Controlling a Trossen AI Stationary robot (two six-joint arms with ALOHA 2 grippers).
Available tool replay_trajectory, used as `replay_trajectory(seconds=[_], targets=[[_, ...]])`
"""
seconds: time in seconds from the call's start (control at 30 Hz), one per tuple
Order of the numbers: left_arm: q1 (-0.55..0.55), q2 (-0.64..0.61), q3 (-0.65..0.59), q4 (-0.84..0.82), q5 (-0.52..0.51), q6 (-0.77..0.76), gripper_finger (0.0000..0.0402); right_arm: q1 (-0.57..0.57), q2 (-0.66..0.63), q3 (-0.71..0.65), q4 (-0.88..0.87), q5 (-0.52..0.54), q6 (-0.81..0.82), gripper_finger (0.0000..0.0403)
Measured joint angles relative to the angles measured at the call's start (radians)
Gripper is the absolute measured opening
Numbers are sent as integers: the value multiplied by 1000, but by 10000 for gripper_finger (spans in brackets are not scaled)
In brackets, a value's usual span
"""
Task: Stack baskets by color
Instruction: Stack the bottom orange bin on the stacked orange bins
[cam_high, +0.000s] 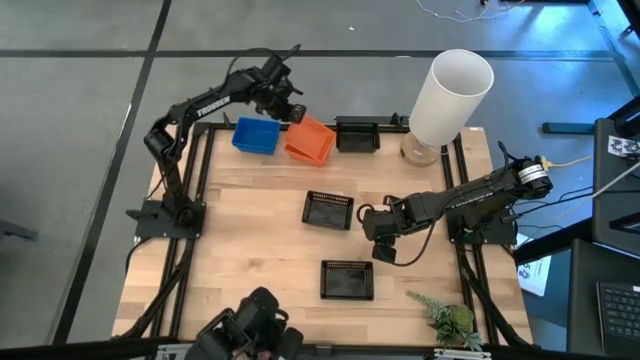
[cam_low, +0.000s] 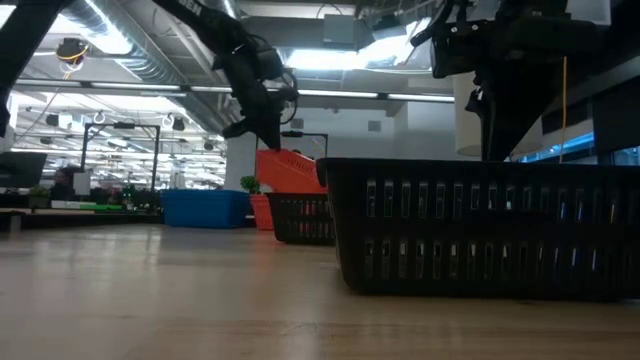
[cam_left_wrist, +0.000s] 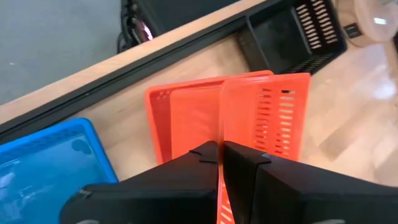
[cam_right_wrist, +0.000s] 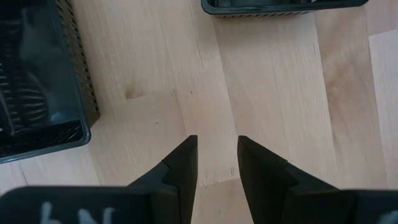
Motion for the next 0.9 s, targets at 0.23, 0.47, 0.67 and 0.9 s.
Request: replay_trajectory(seconds=[0.23, 0.47, 0.67, 0.9], targets=[[-4, 0, 0, 0, 29, 18, 4, 0, 0, 0, 1, 0, 1, 113], [-21, 0, 1, 0, 3, 18, 6, 0, 0, 0, 1, 0, 3, 113], [-24, 0, 1, 4, 5, 18, 10, 0, 0, 0, 1, 0, 3, 113], [-25, 0, 2, 8, 23, 18, 36, 0, 0, 0, 0, 0, 1, 113]])
